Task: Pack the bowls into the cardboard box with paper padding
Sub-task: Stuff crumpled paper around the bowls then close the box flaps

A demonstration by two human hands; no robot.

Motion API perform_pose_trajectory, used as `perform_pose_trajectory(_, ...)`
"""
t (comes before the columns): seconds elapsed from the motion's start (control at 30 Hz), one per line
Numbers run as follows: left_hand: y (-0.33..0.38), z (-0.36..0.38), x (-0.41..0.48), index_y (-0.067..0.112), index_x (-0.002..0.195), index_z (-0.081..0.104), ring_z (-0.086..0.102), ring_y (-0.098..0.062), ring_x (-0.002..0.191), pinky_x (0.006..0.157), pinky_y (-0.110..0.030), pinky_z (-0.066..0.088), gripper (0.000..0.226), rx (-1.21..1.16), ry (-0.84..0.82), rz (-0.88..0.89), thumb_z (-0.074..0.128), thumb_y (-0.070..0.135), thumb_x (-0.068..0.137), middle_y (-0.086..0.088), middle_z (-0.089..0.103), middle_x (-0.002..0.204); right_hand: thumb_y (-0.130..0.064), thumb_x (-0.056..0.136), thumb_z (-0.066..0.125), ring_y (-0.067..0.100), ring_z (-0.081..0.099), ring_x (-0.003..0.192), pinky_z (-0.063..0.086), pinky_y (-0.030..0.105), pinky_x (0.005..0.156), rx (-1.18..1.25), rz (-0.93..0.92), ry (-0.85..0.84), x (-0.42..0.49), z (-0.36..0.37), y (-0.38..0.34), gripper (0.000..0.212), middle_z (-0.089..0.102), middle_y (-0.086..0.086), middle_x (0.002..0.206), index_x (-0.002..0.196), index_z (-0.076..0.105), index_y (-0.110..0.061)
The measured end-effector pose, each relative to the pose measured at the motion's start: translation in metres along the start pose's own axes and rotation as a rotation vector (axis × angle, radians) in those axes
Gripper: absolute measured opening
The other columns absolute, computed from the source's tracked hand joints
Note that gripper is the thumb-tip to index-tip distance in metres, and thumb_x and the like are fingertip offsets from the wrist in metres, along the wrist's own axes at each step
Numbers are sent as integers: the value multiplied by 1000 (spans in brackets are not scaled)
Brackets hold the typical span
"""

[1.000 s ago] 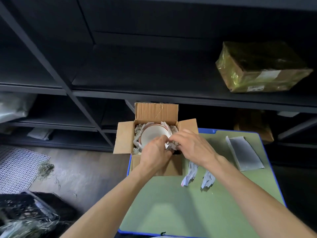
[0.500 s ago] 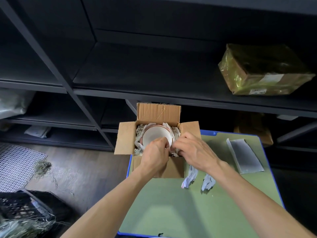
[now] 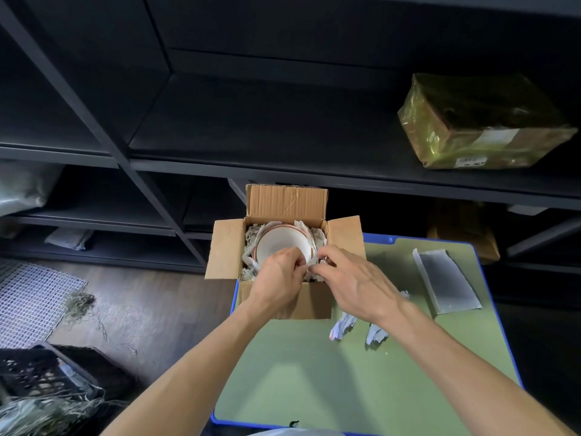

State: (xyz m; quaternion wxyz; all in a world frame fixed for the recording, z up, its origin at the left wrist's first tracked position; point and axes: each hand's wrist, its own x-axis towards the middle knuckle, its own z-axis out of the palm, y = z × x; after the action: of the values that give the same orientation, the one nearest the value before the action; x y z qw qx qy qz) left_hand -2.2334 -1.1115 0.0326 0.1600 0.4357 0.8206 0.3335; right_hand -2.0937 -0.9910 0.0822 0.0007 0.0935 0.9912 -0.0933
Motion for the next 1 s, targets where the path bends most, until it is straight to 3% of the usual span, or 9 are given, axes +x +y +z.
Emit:
perform_pose_trajectory(0.17,0,0,-2,10,80,57,52,-19,76,65,-34,41,12,6,7,12,59,14,91,-2,61,77,-5,89,54,16,56,100,49,27,81,13,-33,21,-11,8,3,36,58,-10,108,118,58,-26)
perform_pose_trajectory(0.33,1,-1,-2,10,79,56,51,-20,75,64,-35,41,11,9,8,21,60,13,90,-1,59,77,-3,86,57,20,58,102,42,27,97,10,-63,92,-9,17,3,24,65,-4,102,102,65,-18)
perform_pose_trajectory(0.63,2,-2,-4,9,80,57,51,-18,75,62,-31,39,12,13,6,14,58,13,90,-1,60,78,-6,73,62,20,53,107,47,29,94,-97,-66,4,-14,4,-3,37,61,-7,104,104,73,-22)
perform_pose_trajectory(0.87,1,0,-4,10,78,56,52,-18,73,62,-35,42,12,18,3,18,57,14,89,0,59,76,-8,77,50,17,46,112,33,29,102,-186,-31,-152,-4,-3,-5,42,65,-13,99,106,74,-26)
perform_pose_trajectory(1.0,1,0,-4,10,78,56,52,-20,74,63,-39,43,12,14,-2,23,57,13,89,0,58,76,-8,77,46,20,43,110,34,36,102,-204,-38,-203,5,-10,-8,40,63,-10,94,101,74,-24)
